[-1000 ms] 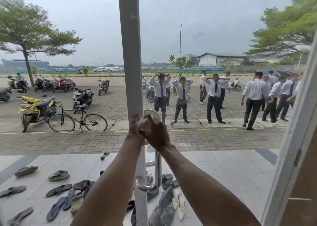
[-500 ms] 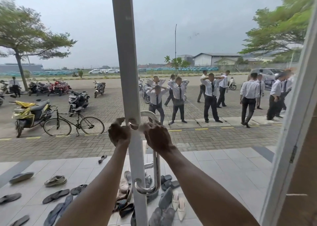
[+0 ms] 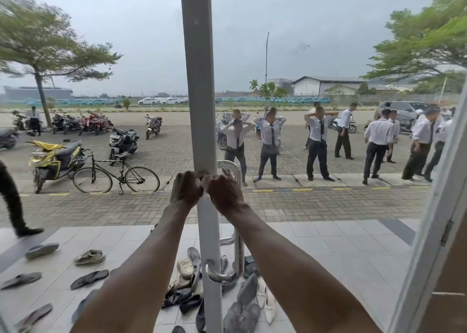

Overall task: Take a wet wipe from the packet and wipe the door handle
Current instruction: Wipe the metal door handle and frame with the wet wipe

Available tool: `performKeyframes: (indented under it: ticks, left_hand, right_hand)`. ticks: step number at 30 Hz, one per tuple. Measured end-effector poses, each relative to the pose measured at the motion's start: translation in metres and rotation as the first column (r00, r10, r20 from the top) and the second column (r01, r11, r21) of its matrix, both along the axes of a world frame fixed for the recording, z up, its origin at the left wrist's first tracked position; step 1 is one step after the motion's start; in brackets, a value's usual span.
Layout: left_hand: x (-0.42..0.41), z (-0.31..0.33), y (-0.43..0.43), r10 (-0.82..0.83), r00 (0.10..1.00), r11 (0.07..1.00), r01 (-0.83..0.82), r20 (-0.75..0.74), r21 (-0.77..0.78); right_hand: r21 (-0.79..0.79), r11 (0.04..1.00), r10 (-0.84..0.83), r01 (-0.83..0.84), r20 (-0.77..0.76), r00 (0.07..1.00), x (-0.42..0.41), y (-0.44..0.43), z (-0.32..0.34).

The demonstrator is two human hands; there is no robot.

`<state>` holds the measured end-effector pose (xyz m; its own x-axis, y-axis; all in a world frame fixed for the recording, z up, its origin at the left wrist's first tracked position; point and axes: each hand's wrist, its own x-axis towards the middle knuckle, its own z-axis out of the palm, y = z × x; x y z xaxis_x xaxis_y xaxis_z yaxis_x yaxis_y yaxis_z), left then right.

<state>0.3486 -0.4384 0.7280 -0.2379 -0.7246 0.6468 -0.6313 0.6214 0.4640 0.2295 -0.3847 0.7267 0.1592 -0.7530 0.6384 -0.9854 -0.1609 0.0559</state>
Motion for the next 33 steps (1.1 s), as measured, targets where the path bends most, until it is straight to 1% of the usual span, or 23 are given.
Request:
performKeyframes:
  ticks: [4, 6, 8, 10, 13, 17, 18, 19, 21, 23, 24, 26, 28, 30, 33]
  left_hand:
    - [0.004, -0.002, -0.003, -0.01, 0.998, 0.999, 0.012, 0.062, -0.036]
    - [0.005, -0.002, -0.002, -0.01, 0.997, 0.999, 0.012, 0.076, -0.032]
    - [0.005, 0.0, -0.001, 0.001, 0.996, 1.0, 0.001, 0.09, -0.022]
    - [0.004, 0.002, 0.0, 0.009, 0.994, 1.0, -0.008, 0.105, -0.015]
    - [0.002, 0.003, 0.002, 0.013, 0.994, 1.0, -0.012, 0.111, -0.011]
    - [-0.001, 0.001, 0.004, 0.019, 0.998, 0.999, -0.017, 0.063, -0.035]
    - [-0.002, -0.001, 0.004, 0.025, 0.998, 0.999, -0.022, 0.061, -0.049]
    - [-0.002, -0.003, 0.005, 0.032, 0.998, 0.997, -0.028, 0.048, -0.067]
    - [-0.002, -0.008, 0.005, 0.042, 0.999, 0.994, -0.039, 0.026, -0.106]
    - [-0.004, -0.012, 0.005, 0.051, 0.998, 0.991, -0.046, 0.036, -0.128]
    - [-0.006, -0.013, 0.005, 0.053, 0.998, 0.989, -0.048, 0.034, -0.137]
    - [-0.007, -0.014, 0.005, 0.056, 0.998, 0.987, -0.052, 0.019, -0.151]
    - [-0.008, -0.014, 0.005, 0.058, 0.998, 0.986, -0.056, 0.009, -0.157]
    - [-0.008, -0.014, 0.006, 0.062, 0.998, 0.985, -0.06, 0.005, -0.159]
    - [-0.007, -0.013, 0.005, 0.069, 0.998, 0.986, -0.067, 0.007, -0.155]
  right_hand:
    - [-0.103, 0.995, 0.008, 0.0, 0.074, 0.997, -0.02, 0.009, -0.023]
    - [-0.153, 0.988, 0.02, 0.007, 0.172, 0.985, -0.041, 0.021, -0.039]
    - [-0.199, 0.98, 0.079, -0.018, 0.301, 0.95, -0.055, 0.032, -0.052]
    - [-0.212, 0.977, 0.07, 0.011, 0.371, 0.926, -0.055, 0.036, -0.058]
    - [-0.231, 0.968, -0.014, 0.101, 0.348, 0.937, -0.041, 0.024, -0.049]
    - [-0.184, 0.982, -0.008, 0.038, 0.161, 0.987, -0.025, 0.007, -0.027]
    - [-0.179, 0.983, -0.006, 0.03, 0.136, 0.991, -0.024, 0.006, -0.025]
    - [-0.186, 0.982, -0.011, 0.039, 0.144, 0.989, -0.025, 0.008, -0.027]
    - [-0.238, 0.966, -0.041, 0.102, 0.25, 0.967, -0.029, 0.013, -0.038]
    - [-0.274, 0.947, -0.038, 0.17, 0.428, 0.903, -0.033, 0.021, -0.056]
    - [-0.258, 0.948, -0.034, 0.187, 0.501, 0.865, -0.034, 0.023, -0.067]
    - [-0.182, 0.958, -0.081, 0.222, 0.57, 0.818, -0.033, 0.028, -0.09]
    - [-0.067, 0.969, -0.15, 0.239, 0.61, 0.778, -0.032, 0.031, -0.109]
    - [0.014, 0.975, -0.177, 0.221, 0.65, 0.739, -0.031, 0.032, -0.118]
    - [0.046, 0.97, -0.21, 0.239, 0.657, 0.724, -0.034, 0.028, -0.112]
